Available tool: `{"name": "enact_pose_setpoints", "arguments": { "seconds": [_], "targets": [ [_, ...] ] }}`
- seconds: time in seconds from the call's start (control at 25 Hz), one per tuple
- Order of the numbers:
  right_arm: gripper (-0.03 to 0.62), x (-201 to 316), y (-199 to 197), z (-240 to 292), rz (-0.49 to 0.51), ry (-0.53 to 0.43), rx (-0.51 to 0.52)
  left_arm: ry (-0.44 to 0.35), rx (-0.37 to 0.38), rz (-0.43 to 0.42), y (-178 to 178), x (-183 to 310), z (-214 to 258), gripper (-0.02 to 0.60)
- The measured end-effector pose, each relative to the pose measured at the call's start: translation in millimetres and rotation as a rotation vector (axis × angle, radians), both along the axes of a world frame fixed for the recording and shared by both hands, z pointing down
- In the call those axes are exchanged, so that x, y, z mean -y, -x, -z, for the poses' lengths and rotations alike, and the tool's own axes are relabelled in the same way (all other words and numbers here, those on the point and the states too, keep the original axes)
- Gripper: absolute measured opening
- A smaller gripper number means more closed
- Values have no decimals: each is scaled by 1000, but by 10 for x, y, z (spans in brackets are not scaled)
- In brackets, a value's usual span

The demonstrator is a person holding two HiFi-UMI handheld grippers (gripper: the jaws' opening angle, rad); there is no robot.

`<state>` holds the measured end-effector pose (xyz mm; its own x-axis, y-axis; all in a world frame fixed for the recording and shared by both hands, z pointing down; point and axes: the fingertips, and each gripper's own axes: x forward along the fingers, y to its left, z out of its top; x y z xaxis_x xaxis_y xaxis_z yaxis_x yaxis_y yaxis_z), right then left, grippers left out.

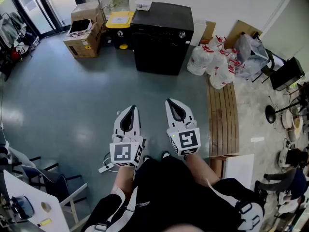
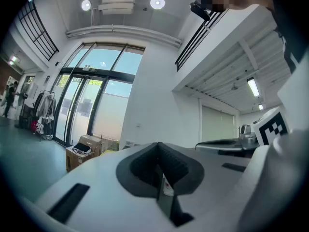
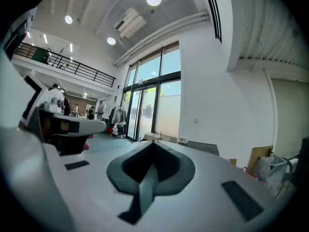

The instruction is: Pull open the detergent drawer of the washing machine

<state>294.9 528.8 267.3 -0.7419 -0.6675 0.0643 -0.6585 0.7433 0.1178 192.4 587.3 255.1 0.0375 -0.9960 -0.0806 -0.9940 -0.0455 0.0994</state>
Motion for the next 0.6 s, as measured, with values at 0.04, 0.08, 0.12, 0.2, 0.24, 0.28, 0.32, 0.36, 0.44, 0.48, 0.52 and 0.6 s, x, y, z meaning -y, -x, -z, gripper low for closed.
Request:
{"name": "enact_pose_setpoints", "arguments": {
  "seconds": [0.04, 0.08, 0.12, 0.2, 0.24, 0.28, 0.32, 0.36, 0.44, 0.48, 0.52, 0.6],
  "targets": [
    [6, -26, 12, -1, 1, 2, 0, 2, -6, -4, 15, -24, -10, 20],
    [6, -49, 24, -3, 2, 3, 0, 4, -13, -7, 30, -46, -19, 20],
    [6, -66, 34, -6, 3, 5, 3, 4, -19, -9, 47, -65, -27, 20],
    [8, -69, 50, -33, -6, 6, 12, 2, -31, -1, 105, -82, -65, 21],
    [8, -52, 60, -71, -19, 9, 11, 1, -41, 6, 149, -80, -101, 21],
    [8, -35, 71, -126, -32, 16, 6, 6, -59, 9, 192, -77, -147, 23],
    [8, -27, 84, -184, -41, 30, 1, 16, -83, 4, 224, -74, -199, 23],
    [10, -33, 100, -227, -39, 46, 1, 31, -106, -8, 242, -68, -250, 26],
    [104, -52, 149, -245, -6, 68, 22, 59, -121, -39, 245, -28, -322, 92],
    [156, -50, 179, -237, 14, 74, 38, 70, -115, -52, 246, 4, -347, 170],
    [192, -35, 211, -233, 32, 78, 52, 79, -108, -61, 259, 36, -372, 213],
    [237, 26, 269, -263, 50, 86, 61, 89, -105, -68, 318, 99, -424, 240]
  ]
}}
